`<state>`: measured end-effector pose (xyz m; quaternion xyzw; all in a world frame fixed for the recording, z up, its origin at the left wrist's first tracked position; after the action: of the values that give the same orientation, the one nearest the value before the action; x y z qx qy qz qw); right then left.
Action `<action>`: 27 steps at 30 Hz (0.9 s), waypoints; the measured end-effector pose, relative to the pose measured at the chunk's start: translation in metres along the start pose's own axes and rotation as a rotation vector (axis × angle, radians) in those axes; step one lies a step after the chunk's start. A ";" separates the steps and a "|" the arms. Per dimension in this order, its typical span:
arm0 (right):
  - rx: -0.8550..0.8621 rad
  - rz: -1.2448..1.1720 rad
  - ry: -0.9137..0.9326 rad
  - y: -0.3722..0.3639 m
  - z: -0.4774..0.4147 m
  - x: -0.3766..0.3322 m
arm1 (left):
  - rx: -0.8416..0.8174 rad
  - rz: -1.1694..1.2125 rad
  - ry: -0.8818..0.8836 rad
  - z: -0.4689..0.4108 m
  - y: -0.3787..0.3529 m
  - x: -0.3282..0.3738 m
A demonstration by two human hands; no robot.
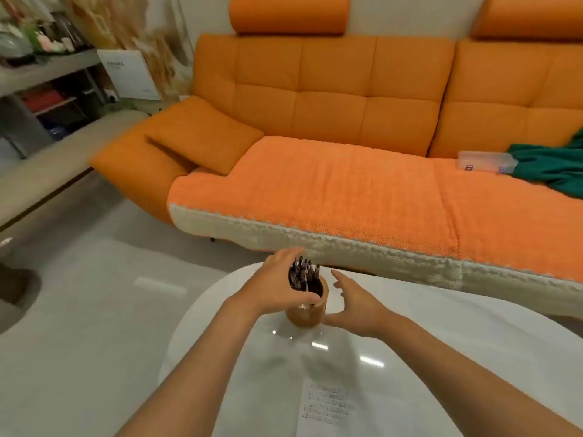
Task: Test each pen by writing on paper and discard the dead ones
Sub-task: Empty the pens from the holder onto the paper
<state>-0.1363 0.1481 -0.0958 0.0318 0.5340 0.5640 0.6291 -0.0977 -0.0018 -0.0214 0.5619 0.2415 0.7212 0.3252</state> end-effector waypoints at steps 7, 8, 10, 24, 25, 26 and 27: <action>0.108 -0.307 0.120 -0.043 -0.052 0.027 | 0.073 -0.016 -0.087 -0.022 -0.041 -0.032; 0.140 -0.337 0.161 -0.044 -0.053 0.024 | 0.113 0.003 -0.119 -0.023 -0.041 -0.034; 0.189 -0.396 0.207 -0.050 -0.060 0.023 | 0.167 0.042 -0.159 -0.024 -0.043 -0.036; 0.444 -0.140 0.402 -0.056 0.075 0.007 | 0.320 0.339 -0.276 0.060 -0.078 -0.034; 0.446 -0.100 0.388 -0.058 0.088 0.011 | 0.313 0.352 -0.279 0.068 -0.086 -0.032; 0.446 -0.063 0.367 -0.061 0.099 0.016 | 0.304 0.360 -0.281 0.076 -0.096 -0.030; 0.441 -0.035 0.348 -0.065 0.111 0.021 | 0.295 0.363 -0.284 0.084 -0.105 -0.028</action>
<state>-0.0184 0.2023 -0.1037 0.0615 0.7444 0.4201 0.5154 0.0086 0.0464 -0.0936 0.7327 0.1915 0.6388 0.1358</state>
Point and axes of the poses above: each hand's wrist, its own z-axis away from the middle knuckle, its own y-axis out of the back of the hand, x = y × z, the point moved 10 cm from there along -z, towards the middle knuckle, and after that the axes turned 3 degrees about -x, right-handed, at the moved point
